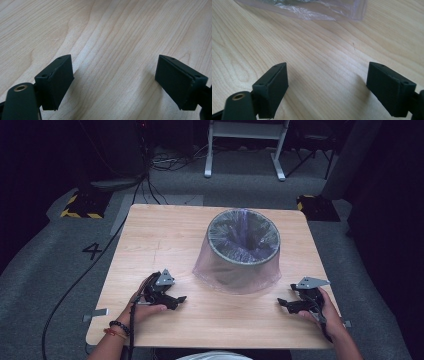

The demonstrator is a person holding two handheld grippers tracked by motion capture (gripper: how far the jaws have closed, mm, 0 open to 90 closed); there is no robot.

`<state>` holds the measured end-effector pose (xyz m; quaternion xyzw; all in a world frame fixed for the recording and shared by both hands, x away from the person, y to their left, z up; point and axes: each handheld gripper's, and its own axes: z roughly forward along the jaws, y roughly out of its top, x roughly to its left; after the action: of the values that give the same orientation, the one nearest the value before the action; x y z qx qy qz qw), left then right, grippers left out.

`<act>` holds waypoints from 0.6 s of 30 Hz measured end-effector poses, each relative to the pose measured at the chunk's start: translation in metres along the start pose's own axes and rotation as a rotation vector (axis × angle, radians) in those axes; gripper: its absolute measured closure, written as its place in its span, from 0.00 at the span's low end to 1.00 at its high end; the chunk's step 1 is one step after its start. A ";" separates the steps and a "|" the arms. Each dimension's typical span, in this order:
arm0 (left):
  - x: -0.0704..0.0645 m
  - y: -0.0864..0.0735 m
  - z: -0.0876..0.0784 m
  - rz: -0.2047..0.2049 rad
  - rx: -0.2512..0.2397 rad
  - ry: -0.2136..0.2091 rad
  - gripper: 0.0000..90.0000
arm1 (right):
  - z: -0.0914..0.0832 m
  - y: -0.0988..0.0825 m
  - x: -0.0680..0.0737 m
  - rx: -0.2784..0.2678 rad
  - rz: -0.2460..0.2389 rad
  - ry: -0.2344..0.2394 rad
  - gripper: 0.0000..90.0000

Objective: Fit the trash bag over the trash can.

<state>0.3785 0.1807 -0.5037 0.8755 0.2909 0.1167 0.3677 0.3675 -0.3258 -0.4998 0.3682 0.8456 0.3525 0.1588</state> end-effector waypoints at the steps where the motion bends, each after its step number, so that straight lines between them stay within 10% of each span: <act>1: 0.000 0.000 0.000 0.001 0.000 0.000 0.16 | -0.001 -0.003 0.000 -0.012 0.005 -0.001 0.18; 18: -0.001 0.000 0.000 -0.003 -0.001 0.004 0.16 | -0.030 -0.035 -0.017 -0.035 0.095 -0.090 0.16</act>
<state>0.3779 0.1806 -0.5038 0.8747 0.2929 0.1181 0.3676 0.3450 -0.3691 -0.5036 0.4208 0.8127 0.3574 0.1862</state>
